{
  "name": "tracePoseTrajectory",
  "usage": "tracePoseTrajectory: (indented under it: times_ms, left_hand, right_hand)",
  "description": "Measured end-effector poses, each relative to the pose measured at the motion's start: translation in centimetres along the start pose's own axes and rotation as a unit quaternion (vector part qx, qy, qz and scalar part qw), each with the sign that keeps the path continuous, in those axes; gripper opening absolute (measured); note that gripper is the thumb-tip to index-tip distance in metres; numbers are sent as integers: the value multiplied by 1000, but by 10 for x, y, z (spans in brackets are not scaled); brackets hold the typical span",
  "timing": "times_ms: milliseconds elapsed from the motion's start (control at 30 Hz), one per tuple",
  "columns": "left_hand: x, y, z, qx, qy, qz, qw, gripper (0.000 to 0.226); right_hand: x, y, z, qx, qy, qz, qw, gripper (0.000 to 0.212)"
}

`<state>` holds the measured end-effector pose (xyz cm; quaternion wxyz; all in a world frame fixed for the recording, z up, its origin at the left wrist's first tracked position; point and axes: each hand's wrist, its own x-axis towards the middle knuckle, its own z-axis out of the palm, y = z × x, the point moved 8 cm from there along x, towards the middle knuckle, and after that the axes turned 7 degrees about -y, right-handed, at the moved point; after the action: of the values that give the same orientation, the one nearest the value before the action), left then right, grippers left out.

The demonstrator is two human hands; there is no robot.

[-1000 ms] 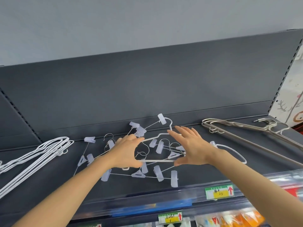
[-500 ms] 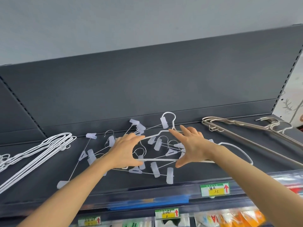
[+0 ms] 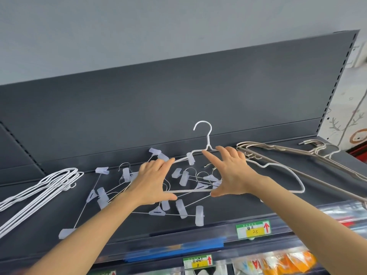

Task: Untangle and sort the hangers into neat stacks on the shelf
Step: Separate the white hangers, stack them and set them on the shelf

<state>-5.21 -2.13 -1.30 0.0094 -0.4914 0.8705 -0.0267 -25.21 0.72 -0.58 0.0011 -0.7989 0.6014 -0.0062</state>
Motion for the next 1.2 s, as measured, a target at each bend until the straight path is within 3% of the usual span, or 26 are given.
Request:
tracePoseTrajectory:
  times_ms: [200,333,633,1000,1200]
  left_hand:
    - [-21,-27,-11,-8,54,-25,998,99]
    - [-53,-73,-14,-41,74,-82,993,106]
    - [-178,-200,-12,-30,72,-187,979,101]
    - [-336,-350,7,-74,88,-357,927,97]
    - [-393,-396,19,-69,70,-449,888,95]
  right_hand:
    - [11,-28,-2,25,5,-31,999,113]
    - [28,-66,-8,56,4,-44,997,106]
    - [75,-225,-13,69,-2,-127,989,92]
    - [107,-411,-8,114,5,-198,973,70]
    - [120,-477,6,130,-18,-240,962,77]
